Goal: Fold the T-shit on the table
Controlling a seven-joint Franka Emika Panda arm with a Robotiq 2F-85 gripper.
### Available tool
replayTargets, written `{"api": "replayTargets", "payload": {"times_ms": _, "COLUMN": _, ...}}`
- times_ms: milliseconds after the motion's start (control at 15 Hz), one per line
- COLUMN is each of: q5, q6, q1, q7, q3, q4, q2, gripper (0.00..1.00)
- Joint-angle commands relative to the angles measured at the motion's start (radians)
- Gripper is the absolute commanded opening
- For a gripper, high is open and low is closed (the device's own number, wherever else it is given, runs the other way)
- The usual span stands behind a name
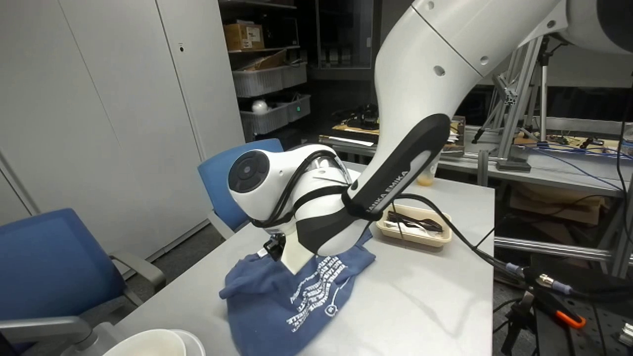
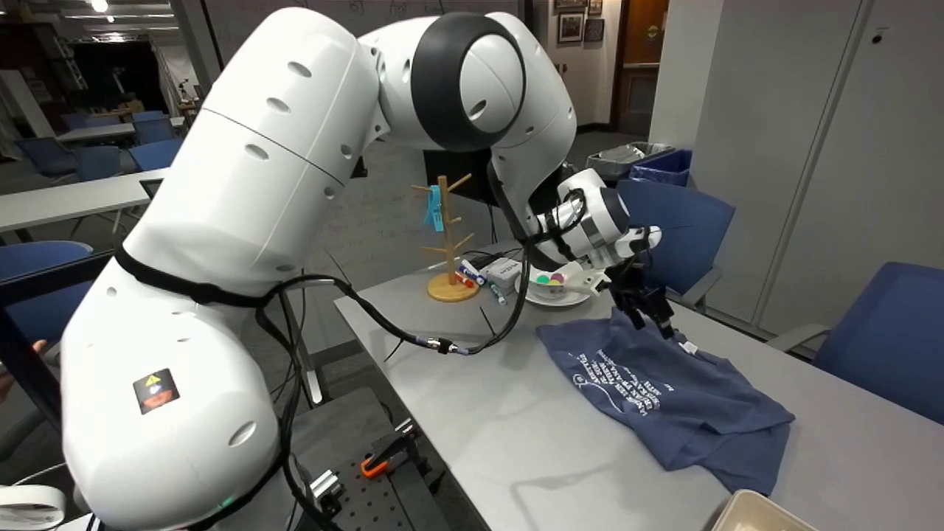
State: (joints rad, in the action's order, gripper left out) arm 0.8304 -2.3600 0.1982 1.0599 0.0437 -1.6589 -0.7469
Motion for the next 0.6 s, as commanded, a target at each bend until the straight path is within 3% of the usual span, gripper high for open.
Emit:
{"api": "replayTargets", "payload": {"times_ms": 0, "q5": -0.077, "q6": 0.022, "q1": -0.063, "q7": -0.239, "q3": -0.065, "q4": 0.050, "q2": -0.041, "gripper": 1.00}}
{"api": "replayTargets", "payload": {"times_ms": 267, "q5": -0.228, "q6": 0.099, "q1": -0.123, "q7": -0.491, "q3": -0.127, "q4": 0.136, "q2": -0.096, "gripper": 1.00}}
{"api": "replayTargets", "payload": {"times_ms": 533, "q5": -0.465, "q6": 0.148, "q1": -0.086, "q7": -0.734, "q3": -0.071, "q4": 0.246, "q2": -0.164, "gripper": 1.00}}
